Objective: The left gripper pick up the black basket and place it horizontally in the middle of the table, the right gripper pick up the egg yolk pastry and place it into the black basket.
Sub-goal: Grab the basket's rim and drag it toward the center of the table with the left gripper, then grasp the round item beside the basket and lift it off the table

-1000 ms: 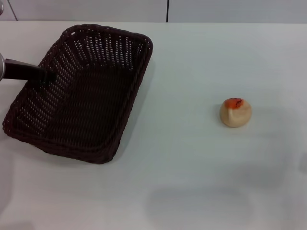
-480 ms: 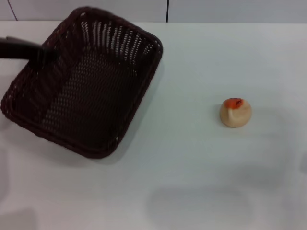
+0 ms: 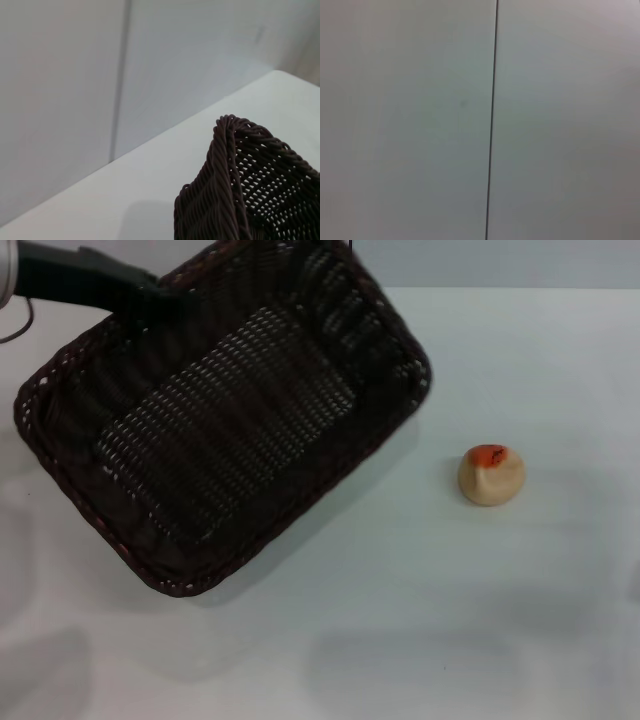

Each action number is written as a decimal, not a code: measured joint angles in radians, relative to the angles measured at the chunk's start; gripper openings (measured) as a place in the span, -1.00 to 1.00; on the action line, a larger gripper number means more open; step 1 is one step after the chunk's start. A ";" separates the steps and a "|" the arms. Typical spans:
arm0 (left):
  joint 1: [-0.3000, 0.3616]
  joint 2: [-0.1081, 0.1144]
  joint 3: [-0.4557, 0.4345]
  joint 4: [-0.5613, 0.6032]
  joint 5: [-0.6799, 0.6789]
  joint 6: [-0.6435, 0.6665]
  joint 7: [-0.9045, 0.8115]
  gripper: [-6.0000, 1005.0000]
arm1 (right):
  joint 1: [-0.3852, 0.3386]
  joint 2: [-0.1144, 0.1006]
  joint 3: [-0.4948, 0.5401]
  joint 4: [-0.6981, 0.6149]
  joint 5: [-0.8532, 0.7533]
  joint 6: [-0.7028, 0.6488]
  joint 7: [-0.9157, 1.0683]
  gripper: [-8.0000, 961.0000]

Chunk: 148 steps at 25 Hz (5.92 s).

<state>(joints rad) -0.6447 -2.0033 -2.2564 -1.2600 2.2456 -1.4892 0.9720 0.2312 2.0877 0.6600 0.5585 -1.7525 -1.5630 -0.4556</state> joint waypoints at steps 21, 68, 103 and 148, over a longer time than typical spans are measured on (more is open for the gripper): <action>-0.199 0.037 0.027 0.138 -0.035 -0.158 0.514 -0.60 | -0.056 0.002 -0.001 0.023 0.001 -0.031 0.000 0.17; -0.106 -0.051 0.013 0.028 -0.164 -0.056 0.605 -0.42 | -0.087 0.001 -0.040 0.071 0.002 -0.069 -0.043 0.17; 0.335 -0.056 -0.419 0.444 -1.064 0.102 0.876 -0.46 | -0.050 -0.002 -0.368 0.217 0.092 0.280 -0.030 0.17; 0.362 -0.050 -0.423 0.463 -1.090 0.069 0.872 -0.60 | 0.027 -0.007 -0.263 0.177 0.093 0.630 -0.019 0.15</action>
<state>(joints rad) -0.2824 -2.0536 -2.6798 -0.7973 1.1553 -1.4207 1.8438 0.2586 2.0804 0.3971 0.7352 -1.6598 -0.9332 -0.4742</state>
